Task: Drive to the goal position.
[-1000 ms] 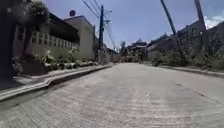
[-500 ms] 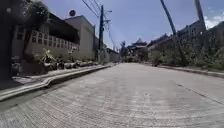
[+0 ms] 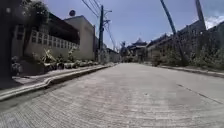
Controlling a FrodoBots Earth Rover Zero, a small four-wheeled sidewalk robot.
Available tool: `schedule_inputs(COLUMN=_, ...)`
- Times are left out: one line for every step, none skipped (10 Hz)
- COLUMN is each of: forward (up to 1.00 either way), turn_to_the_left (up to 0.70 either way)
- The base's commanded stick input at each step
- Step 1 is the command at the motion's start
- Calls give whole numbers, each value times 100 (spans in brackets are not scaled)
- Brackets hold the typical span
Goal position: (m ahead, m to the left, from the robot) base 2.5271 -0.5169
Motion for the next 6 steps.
schedule_inputs(forward=0, turn_to_the_left=0)
schedule_inputs(forward=0, turn_to_the_left=0)
schedule_inputs(forward=0, turn_to_the_left=0)
schedule_inputs(forward=0, turn_to_the_left=0)
schedule_inputs(forward=32, turn_to_the_left=0)
schedule_inputs(forward=100, turn_to_the_left=0)
